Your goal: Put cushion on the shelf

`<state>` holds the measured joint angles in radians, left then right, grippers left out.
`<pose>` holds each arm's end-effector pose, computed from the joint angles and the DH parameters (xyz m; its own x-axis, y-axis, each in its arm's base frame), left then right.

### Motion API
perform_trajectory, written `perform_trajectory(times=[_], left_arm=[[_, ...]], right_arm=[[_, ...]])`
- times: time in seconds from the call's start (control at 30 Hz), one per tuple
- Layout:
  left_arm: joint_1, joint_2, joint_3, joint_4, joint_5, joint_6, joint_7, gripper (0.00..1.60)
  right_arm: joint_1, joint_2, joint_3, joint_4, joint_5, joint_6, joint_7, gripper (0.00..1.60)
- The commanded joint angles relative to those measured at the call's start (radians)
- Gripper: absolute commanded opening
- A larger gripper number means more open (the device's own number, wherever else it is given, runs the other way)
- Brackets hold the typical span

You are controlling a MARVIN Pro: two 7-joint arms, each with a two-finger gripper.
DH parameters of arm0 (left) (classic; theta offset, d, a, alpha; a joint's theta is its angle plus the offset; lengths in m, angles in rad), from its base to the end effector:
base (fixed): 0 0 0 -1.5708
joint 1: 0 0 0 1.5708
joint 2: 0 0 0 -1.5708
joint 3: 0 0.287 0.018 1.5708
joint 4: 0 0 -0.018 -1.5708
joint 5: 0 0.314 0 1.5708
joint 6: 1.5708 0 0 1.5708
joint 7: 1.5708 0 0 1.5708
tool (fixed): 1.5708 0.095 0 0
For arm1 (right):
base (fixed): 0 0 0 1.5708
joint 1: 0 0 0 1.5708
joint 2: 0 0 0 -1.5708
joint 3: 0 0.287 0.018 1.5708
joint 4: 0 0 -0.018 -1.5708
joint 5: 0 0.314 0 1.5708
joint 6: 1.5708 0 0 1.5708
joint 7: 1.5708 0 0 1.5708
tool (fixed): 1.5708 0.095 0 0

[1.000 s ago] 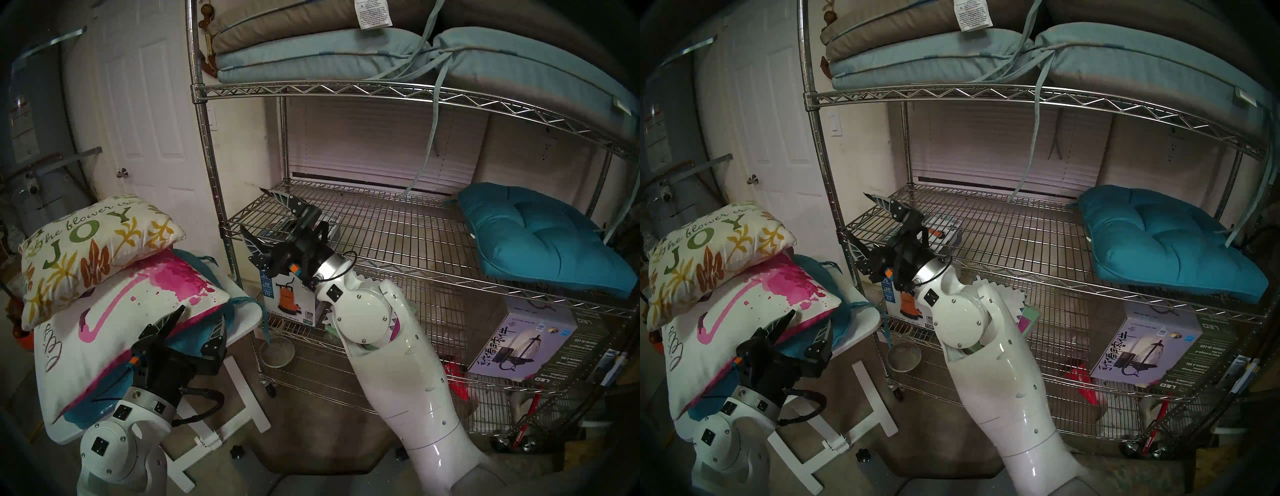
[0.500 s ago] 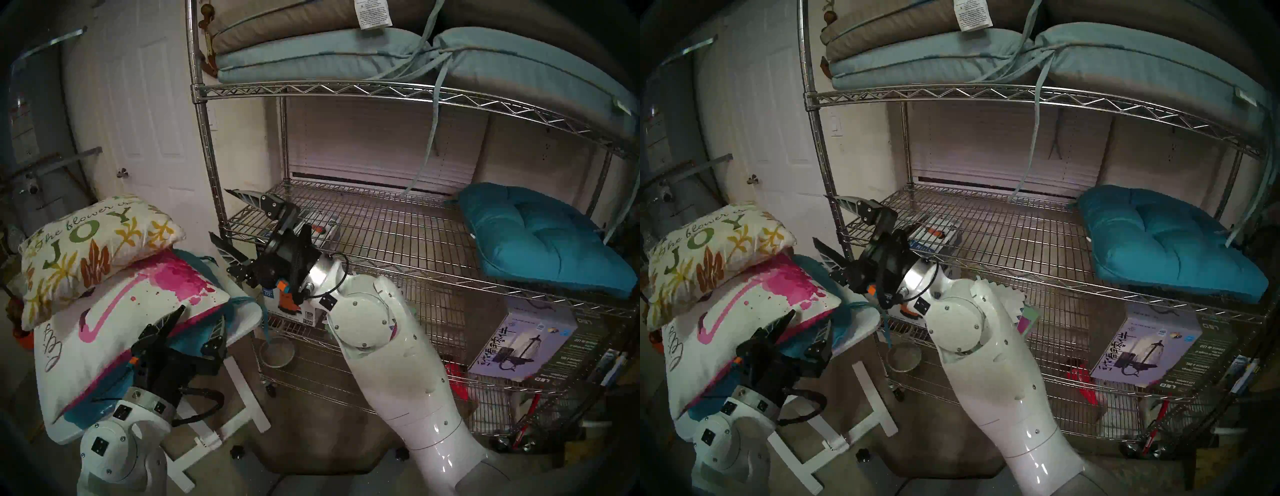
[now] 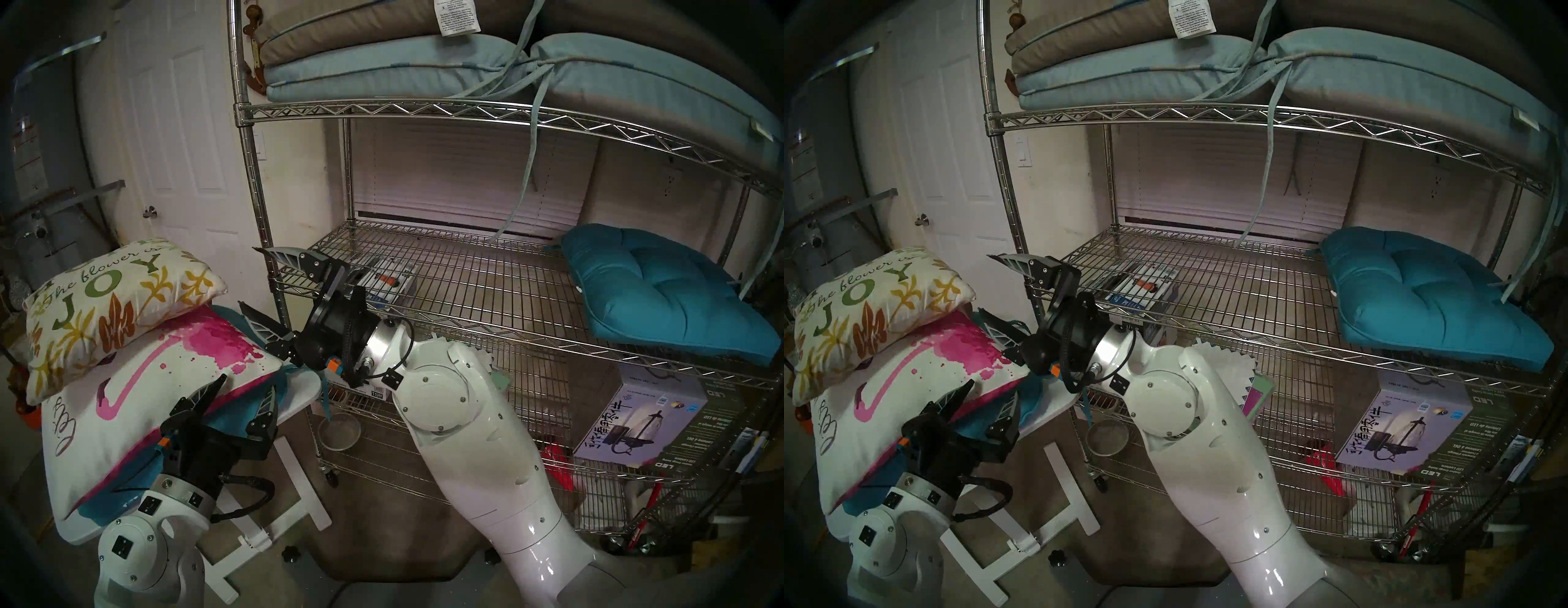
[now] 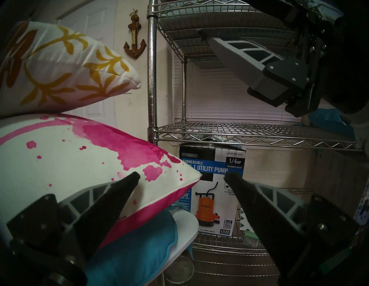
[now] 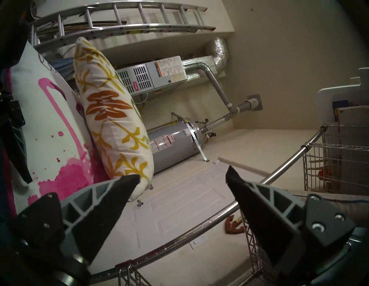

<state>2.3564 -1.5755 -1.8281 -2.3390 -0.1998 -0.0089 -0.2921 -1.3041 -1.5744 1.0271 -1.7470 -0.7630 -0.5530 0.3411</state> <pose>0.2117 0.0549 -0.2320 -0.0116 0.0203 0.9997 -0.1045 -0.9943 0.0190 0.3641 0.2568 -0.1323 -0.9448 0.1782 0.2748 0.1833 -0.4075 0.8946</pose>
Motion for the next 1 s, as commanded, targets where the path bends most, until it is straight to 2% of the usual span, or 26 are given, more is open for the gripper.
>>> perform_trajectory(times=[0.0, 0.53, 0.97], left_arm=[[0.0, -0.002, 0.001, -0.021, 0.001, -0.002, 0.002, 1.6], [0.0, -0.002, 0.001, -0.02, 0.001, -0.003, 0.001, 1.6], [-0.001, -0.002, 0.001, -0.02, 0.001, -0.003, 0.001, 1.6]], right_arm=[[0.06, -0.053, -0.017, 0.044, -0.017, -0.009, -0.02, 1.6], [0.167, -0.124, -0.035, 0.231, -0.079, -0.041, -0.063, 1.6], [0.249, -0.182, -0.05, 0.347, -0.117, -0.063, -0.084, 1.6]])
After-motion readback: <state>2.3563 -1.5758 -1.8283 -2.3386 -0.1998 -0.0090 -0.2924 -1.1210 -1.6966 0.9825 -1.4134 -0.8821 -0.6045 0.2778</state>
